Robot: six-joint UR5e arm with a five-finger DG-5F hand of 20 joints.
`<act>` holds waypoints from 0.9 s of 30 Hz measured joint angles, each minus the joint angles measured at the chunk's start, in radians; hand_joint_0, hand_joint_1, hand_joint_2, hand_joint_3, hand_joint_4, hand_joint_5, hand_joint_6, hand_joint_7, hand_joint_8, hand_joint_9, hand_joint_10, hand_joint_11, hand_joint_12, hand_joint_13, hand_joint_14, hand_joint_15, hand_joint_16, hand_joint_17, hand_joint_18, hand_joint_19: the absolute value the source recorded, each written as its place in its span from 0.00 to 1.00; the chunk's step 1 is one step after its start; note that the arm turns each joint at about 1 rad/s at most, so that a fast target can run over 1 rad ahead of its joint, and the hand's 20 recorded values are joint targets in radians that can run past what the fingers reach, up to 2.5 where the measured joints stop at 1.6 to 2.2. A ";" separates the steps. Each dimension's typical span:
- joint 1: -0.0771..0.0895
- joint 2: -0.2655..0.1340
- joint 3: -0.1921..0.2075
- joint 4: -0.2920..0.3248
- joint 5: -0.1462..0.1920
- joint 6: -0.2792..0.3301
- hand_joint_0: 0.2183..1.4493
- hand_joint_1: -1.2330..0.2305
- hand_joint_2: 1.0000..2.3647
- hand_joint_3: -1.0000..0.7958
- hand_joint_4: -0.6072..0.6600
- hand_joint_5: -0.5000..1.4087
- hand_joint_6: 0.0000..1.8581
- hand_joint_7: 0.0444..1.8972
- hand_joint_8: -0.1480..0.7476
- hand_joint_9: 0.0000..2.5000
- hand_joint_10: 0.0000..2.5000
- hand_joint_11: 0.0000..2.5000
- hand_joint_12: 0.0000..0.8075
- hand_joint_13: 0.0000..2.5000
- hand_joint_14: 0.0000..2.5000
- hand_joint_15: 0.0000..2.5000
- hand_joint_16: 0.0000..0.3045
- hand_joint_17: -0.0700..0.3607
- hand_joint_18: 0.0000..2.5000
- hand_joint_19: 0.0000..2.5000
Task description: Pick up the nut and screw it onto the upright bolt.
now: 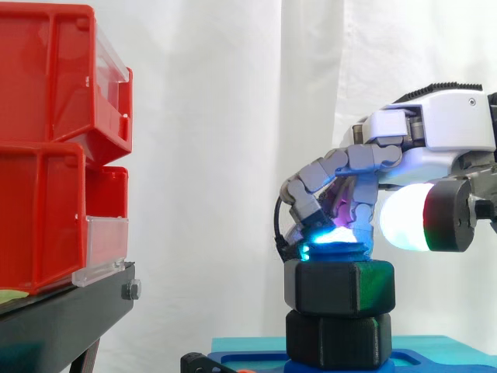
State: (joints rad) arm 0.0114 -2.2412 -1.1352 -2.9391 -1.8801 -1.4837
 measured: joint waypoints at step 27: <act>-0.028 0.000 0.079 -0.061 -0.044 -0.023 0.22 0.63 0.00 0.28 0.59 0.19 0.27 0.30 0.38 0.31 0.00 0.00 0.26 0.28 0.00 0.00 0.08 0.29 0.15 0.00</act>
State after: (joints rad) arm -0.0169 -2.2413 -1.0563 -3.0006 -1.9239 -1.5064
